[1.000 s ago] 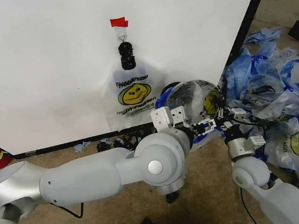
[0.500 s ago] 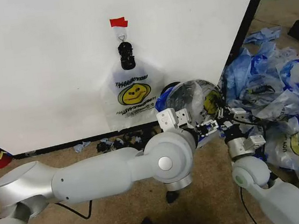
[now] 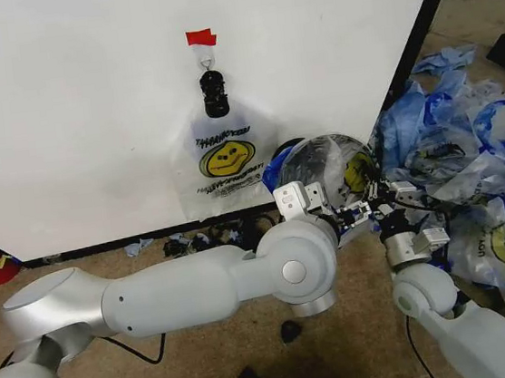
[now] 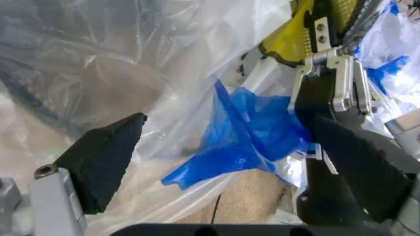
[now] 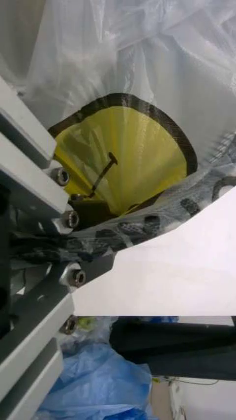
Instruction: Pick up the garbage bag from the wall and place it over the trash bin.
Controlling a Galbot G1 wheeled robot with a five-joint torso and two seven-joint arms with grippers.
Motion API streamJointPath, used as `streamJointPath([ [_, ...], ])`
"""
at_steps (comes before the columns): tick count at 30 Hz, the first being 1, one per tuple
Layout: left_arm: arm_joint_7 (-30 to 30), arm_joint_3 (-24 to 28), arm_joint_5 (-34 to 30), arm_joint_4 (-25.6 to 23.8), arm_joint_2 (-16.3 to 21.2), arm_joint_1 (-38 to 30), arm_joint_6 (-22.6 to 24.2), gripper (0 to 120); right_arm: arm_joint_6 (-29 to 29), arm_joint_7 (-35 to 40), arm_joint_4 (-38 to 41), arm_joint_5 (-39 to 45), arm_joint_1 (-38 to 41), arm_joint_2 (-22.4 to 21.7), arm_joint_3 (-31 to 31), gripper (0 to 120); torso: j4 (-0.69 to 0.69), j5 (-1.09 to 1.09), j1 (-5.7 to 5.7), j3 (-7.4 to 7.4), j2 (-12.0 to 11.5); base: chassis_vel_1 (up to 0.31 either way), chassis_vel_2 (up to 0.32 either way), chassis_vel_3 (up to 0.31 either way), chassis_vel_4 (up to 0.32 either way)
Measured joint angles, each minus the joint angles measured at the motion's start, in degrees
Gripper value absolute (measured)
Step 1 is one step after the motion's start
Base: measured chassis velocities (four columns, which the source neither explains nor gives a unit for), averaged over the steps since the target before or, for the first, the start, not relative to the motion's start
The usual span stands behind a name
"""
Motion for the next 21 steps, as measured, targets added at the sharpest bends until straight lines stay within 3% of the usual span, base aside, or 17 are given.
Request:
streamJointPath([
  [3, -0.08, 0.08, 0.01, 0.02, -0.02, -0.11, -0.04, 98, 0.05, 0.02, 0.01, 0.02, -0.06, -0.12, 0.06, 0, 0.0, 0.0, 0.0, 0.0, 0.0, 0.0, 0.0, 0.0, 0.0],
  [21, -0.39, 1.35, 1.35, 0.77, -0.98, -0.48, -0.84, 32, 0.29, 0.34, -0.4, 0.11, -0.06, 0.19, 0.34, 0, -0.03, 0.0, 0.0, 0.0, 0.0, 0.0, 0.0, 0.0, 0.0],
])
